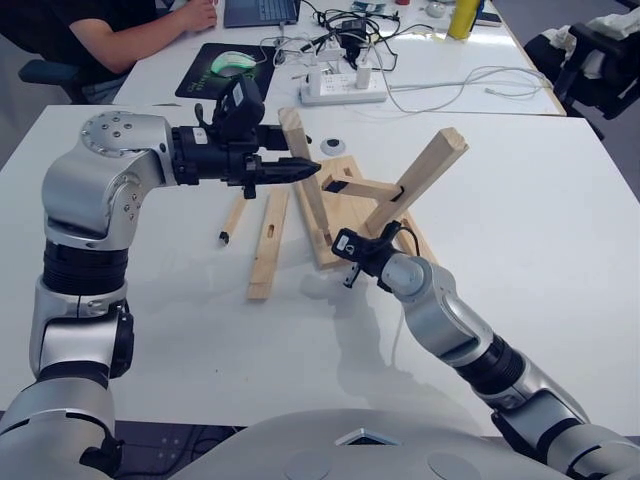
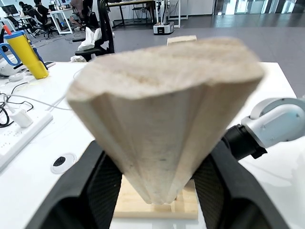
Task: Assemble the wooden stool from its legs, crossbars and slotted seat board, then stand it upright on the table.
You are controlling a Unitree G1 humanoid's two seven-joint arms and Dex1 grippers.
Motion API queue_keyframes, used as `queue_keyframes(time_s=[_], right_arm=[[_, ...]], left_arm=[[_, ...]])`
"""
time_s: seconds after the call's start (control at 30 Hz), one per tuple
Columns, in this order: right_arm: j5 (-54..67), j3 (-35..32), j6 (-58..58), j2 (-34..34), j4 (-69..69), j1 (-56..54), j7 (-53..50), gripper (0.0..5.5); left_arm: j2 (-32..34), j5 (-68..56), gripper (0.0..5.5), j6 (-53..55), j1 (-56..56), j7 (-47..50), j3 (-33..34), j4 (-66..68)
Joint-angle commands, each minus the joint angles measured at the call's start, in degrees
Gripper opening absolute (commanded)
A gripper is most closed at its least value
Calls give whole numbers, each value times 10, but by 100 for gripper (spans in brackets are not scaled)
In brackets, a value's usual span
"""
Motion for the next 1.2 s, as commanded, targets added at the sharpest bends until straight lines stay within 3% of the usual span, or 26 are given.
queue_keyframes(time_s=[0.03, 0.4, 1.2], right_arm=[[43, 37, 62, -22, 49, 59, 64, 0], [50, 25, 46, -27, 64, 64, 69, 0], [55, 32, 39, -34, 64, 61, 77, 0]], left_arm=[[31, -13, 208, 11, 53, -11, -4, -47], [-1, -46, 208, -49, 102, 45, 63, -54], [-4, -30, 208, -74, 118, 47, 25, -47]])
